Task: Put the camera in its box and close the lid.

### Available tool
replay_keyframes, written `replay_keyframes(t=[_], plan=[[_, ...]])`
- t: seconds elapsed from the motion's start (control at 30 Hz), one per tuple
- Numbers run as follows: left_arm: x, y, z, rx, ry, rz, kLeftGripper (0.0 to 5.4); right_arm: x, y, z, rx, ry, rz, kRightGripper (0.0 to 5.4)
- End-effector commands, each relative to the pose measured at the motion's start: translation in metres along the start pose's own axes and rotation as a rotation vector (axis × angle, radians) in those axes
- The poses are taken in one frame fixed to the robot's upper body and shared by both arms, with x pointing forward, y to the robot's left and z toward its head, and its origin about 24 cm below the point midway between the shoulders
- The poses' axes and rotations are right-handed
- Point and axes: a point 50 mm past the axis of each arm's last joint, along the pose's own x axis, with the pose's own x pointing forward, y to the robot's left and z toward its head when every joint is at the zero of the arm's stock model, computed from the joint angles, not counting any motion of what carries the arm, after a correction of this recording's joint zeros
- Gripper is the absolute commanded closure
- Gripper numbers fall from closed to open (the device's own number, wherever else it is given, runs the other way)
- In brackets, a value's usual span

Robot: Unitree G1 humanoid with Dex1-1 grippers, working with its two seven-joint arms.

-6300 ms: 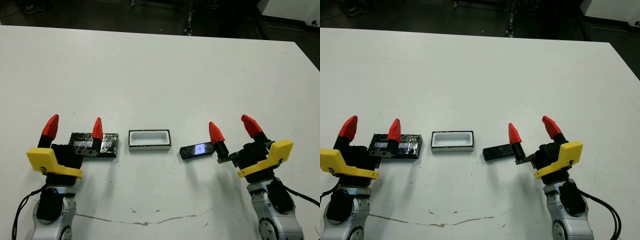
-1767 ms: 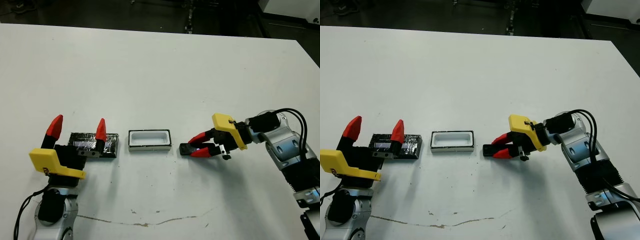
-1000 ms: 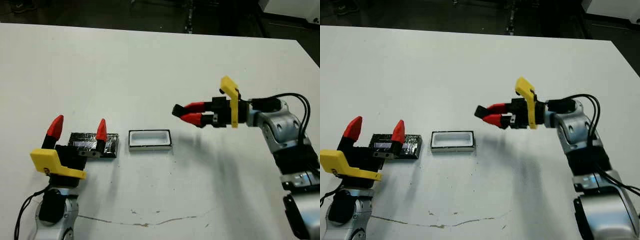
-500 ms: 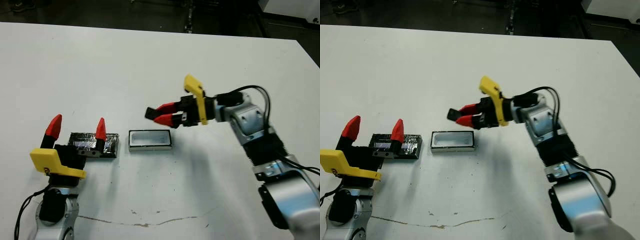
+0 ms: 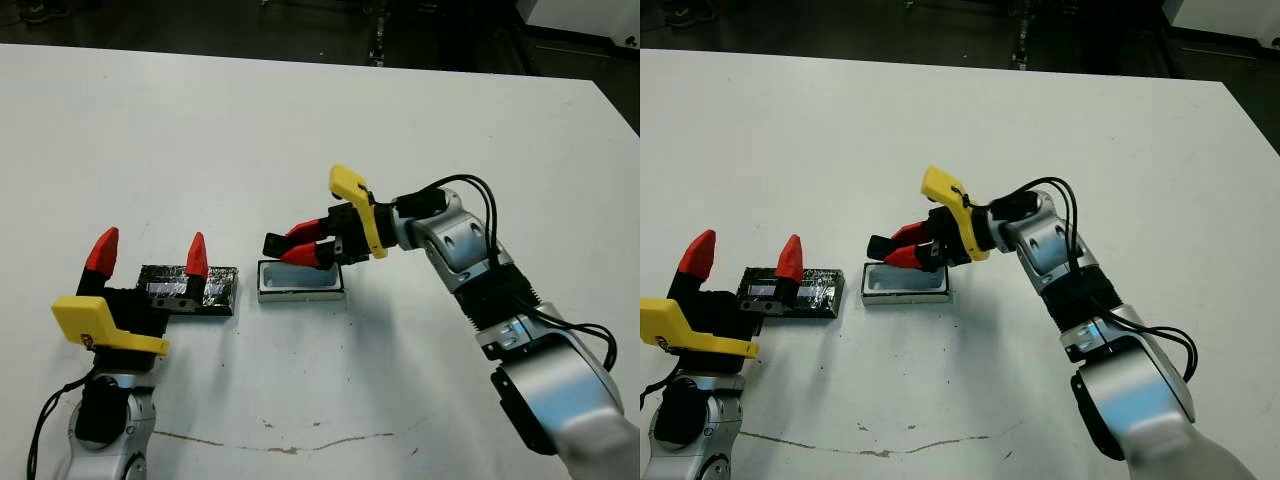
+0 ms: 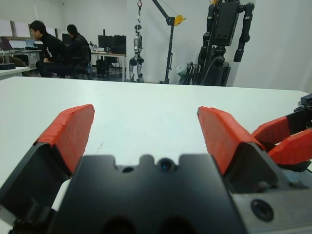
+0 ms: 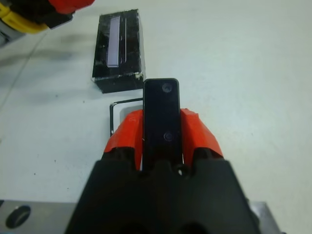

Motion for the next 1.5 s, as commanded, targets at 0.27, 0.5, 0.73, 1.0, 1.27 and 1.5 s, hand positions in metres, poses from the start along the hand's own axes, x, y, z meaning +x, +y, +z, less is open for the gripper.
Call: replay_keyframes(t=[0.27,0.5,0.73,1.0,1.27,1.5], plan=[[-0.002,-0.001,-0.002,0.003,0.015,0.005,0.00,0.006,0.005,0.002,-0.021,0.029,0.030,3.73],[-0.002,-0.001,-0.003,0.004,0.016,0.002,0.00,0.008,0.008,0.000,-0.007,0.022,0.050,3.73],[-0.002,-0.001,-0.003,0.014,0.018,0.009,0.00,0.009,0.011,-0.004,-0.009,0.040,0.049,3.73],[-0.003,-0.001,-0.003,-0.001,0.023,0.010,0.00,0.010,0.013,-0.012,0.007,0.064,0.069,3.73],[-0.003,0.000,-0.003,0.004,0.018,-0.002,0.00,0.009,0.012,-0.019,0.012,0.098,0.056,3.73],[-0.003,0.000,-0.003,0.011,0.022,0.001,0.00,0.004,0.010,-0.023,0.002,0.114,0.034,3.73]])
